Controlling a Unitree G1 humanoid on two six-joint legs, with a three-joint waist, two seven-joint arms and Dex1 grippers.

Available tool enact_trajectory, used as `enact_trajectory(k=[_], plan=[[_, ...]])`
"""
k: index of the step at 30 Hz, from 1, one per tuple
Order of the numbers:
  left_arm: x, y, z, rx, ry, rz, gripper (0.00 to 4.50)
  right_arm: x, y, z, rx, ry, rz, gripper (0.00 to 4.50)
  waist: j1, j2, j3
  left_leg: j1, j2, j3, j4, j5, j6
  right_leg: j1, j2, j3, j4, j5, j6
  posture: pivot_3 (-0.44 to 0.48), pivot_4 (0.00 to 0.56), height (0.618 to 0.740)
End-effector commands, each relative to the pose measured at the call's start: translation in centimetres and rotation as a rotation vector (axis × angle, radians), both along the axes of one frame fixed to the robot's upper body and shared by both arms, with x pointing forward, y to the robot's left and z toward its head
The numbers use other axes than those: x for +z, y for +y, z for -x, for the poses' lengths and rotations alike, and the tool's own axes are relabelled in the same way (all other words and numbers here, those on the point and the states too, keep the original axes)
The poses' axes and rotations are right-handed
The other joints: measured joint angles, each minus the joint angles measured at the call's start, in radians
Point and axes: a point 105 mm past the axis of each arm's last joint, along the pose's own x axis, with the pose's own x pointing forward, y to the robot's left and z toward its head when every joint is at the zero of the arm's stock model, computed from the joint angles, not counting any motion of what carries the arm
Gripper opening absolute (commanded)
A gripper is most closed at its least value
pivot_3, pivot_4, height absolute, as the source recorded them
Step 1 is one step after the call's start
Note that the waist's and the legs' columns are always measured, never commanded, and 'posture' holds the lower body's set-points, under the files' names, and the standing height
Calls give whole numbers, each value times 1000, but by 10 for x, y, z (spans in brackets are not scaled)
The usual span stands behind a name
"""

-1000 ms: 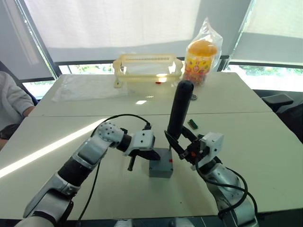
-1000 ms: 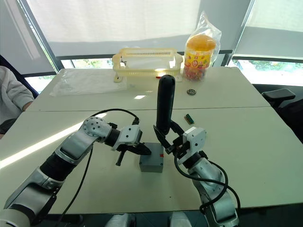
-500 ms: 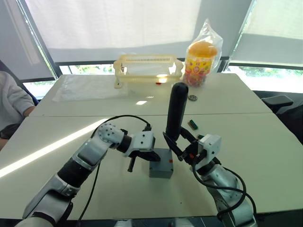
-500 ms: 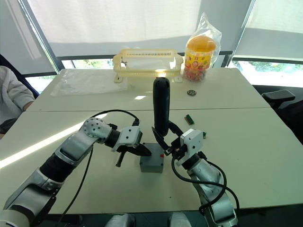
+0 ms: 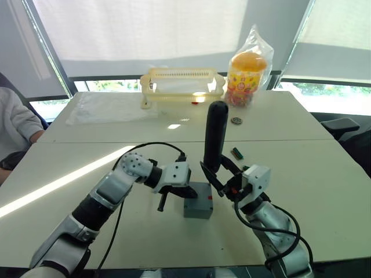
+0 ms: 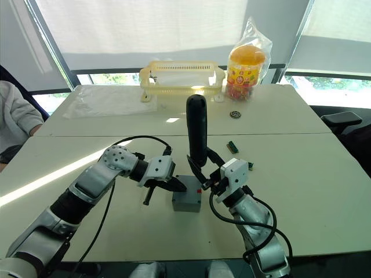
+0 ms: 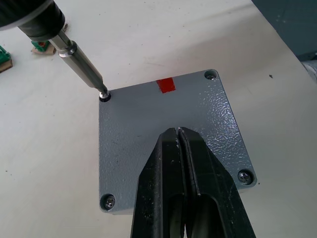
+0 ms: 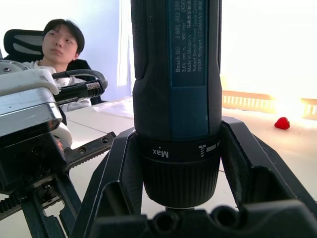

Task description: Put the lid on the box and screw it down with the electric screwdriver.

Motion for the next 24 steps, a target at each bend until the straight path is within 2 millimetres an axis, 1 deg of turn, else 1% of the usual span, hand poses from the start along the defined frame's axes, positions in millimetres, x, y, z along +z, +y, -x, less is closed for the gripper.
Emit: enact_trajectory(k=[1,4,10,19,24], plan=[[-29,6,6,6,70,-101,0,-39,-9,-6,-57,137,59,1819,0,0,0,0,0,0,0,0,0,0,0,0,0,0,0,0,150,740],[-29,7,6,7,70,-102,0,-39,-10,-8,-69,149,4,1819,0,0,0,0,0,0,0,0,0,0,0,0,0,0,0,0,150,740],[-29,8,6,10,70,-105,0,-38,-5,-6,-48,147,-20,1819,0,0,0,0,0,-1,-1,0,0,-1,-4,0,-1,0,-1,0,150,740],[-28,9,5,16,73,-107,0,-52,-2,-3,-51,196,-81,1819,-1,1,-1,0,0,-1,-7,0,0,-1,-5,-2,-10,1,-3,0,150,740],[-28,12,4,21,70,-113,0,-55,2,1,-42,192,-74,1819,-1,1,-1,0,0,-1,-8,0,0,-1,-5,-2,-11,1,-3,0,150,740]])
